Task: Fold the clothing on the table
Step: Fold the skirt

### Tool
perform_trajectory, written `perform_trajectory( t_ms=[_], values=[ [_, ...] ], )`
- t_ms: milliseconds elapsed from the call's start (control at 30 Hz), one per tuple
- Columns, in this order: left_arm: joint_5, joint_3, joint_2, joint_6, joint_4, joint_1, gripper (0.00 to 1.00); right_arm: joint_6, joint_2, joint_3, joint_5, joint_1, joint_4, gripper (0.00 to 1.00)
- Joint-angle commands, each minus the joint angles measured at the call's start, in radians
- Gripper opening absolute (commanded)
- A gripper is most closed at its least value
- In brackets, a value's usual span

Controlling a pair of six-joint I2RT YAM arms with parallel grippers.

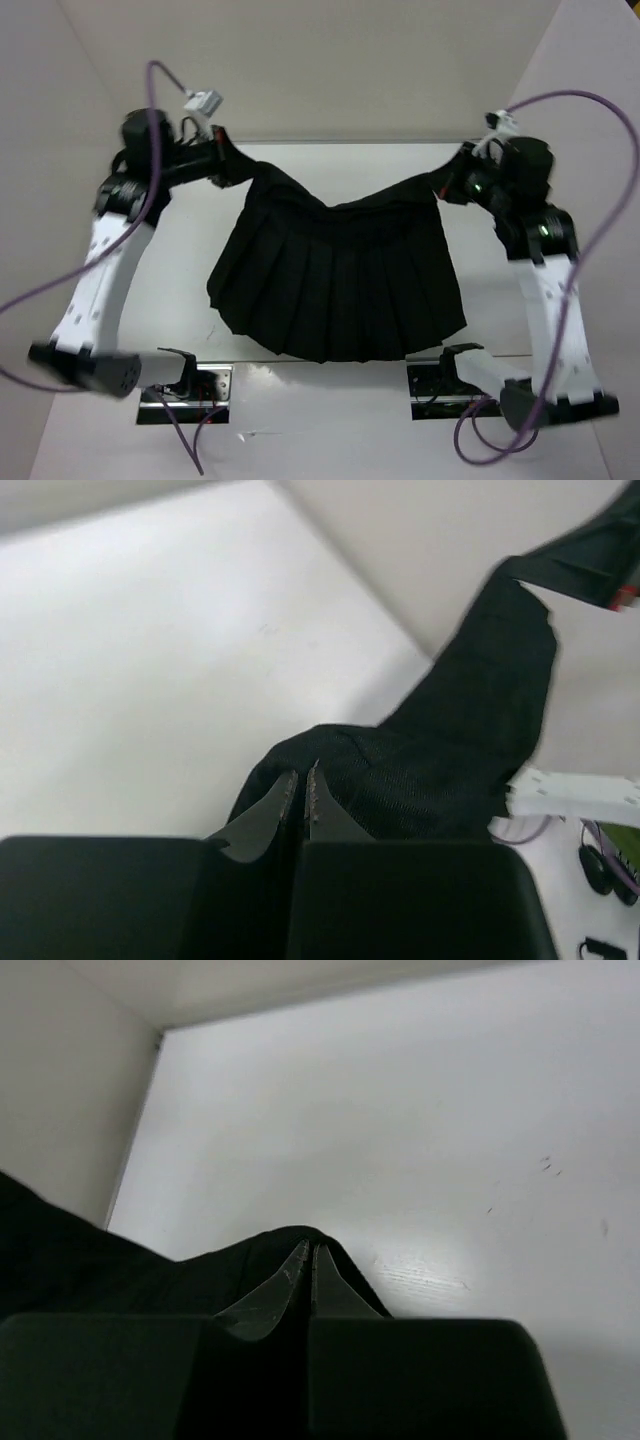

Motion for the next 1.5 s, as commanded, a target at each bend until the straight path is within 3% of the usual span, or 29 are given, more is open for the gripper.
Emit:
perform_trajectory(
  t_ms=[0, 100, 167, 233, 400, 533, 567, 667, 800, 967, 1067, 1167, 1267, 1467],
  values=[
    [-0.060, 0.057, 0.301, 0.032, -0.013, 0.038, 0.00, 0.040, 0.257, -0.013, -0.076, 0.002, 0.145, 0.00],
    [-0.031, 0.200, 0.516, 0.032, -0.039, 0.062, 0.00, 0.050, 0.362, 0.060, -0.047, -0.008, 0.188, 0.00],
    [0.012, 0.403, 0.638, 0.032, -0.081, 0.090, 0.00, 0.050, 0.436, 0.161, -0.028, -0.021, 0.207, 0.00],
    [0.036, 0.577, 0.691, -0.003, -0.092, 0.105, 0.00, 0.050, 0.459, 0.261, -0.018, -0.030, 0.218, 0.00],
    [0.045, 0.709, 0.664, -0.003, -0.118, 0.138, 0.00, 0.038, 0.447, 0.399, 0.034, -0.030, 0.206, 0.00],
    [0.067, 0.534, 0.509, -0.028, -0.013, 0.138, 0.00, 0.029, 0.369, 0.292, 0.044, -0.039, 0.209, 0.00],
    [0.067, 0.415, 0.484, -0.038, 0.006, 0.138, 0.00, 0.029, 0.359, 0.262, 0.044, -0.039, 0.209, 0.00],
    [0.076, 0.238, 0.411, -0.029, 0.029, 0.138, 0.00, 0.020, 0.332, 0.093, 0.001, -0.039, 0.168, 0.00],
    [0.053, -0.166, 0.328, -0.020, 0.055, 0.106, 0.00, 0.081, 0.249, -0.253, -0.074, -0.039, 0.149, 0.00],
    [0.044, -0.492, 0.185, -0.020, 0.037, 0.082, 0.00, 0.119, 0.157, -0.427, -0.079, 0.094, -0.028, 0.00],
    [0.032, -0.569, 0.086, 0.001, -0.048, 0.073, 0.00, 0.110, 0.097, -0.427, -0.055, 0.119, -0.255, 0.00],
    [-0.002, -0.569, 0.030, -0.008, -0.091, 0.073, 0.00, 0.110, 0.068, -0.427, -0.054, 0.119, -0.317, 0.00],
    [-0.025, -0.534, 0.050, -0.034, -0.065, 0.073, 0.00, 0.110, 0.091, -0.408, -0.015, 0.119, -0.317, 0.00],
    [-0.056, -0.433, 0.245, -0.092, 0.073, 0.073, 0.00, 0.147, 0.223, -0.407, 0.126, 0.119, -0.182, 0.00]
  ],
)
